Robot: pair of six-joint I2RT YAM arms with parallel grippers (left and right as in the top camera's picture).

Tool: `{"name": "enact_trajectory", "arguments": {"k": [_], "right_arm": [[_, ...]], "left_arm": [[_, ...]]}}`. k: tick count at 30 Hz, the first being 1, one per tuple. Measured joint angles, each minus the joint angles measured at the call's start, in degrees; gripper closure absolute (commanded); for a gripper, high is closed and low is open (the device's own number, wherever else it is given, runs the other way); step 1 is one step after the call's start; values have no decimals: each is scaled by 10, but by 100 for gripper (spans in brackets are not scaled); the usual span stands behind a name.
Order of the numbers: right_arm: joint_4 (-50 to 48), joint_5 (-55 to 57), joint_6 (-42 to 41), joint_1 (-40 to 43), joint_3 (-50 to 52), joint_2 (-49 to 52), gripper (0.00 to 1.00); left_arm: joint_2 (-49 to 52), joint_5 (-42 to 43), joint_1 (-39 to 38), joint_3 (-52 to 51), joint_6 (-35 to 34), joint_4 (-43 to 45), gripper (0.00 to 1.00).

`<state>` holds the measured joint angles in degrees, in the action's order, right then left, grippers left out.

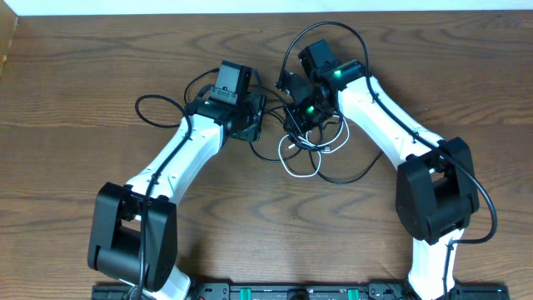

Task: Untangle cables
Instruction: 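Hold the bundle with both grippers and tug the loops apart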

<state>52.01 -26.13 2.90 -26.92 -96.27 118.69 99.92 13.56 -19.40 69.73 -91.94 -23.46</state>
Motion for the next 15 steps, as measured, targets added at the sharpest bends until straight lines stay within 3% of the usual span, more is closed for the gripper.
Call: {"name": "enact_trajectory", "arguments": {"k": [4,6,7,9,15], "right_arm": [[0,0,0,0,0,0,99],[0,0,0,0,0,0,99],[0,0,0,0,0,0,99],[0,0,0,0,0,0,99],[-1,-1,0,0,0,0,99]], "left_arm": [[0,0,0,0,0,0,45],[1,-2,0,0,-1,0,57],[2,-2,0,0,-3,0,73],[9,-2,0,0,-5,0,92],[36,1,-2,0,19,-1,93]]}}
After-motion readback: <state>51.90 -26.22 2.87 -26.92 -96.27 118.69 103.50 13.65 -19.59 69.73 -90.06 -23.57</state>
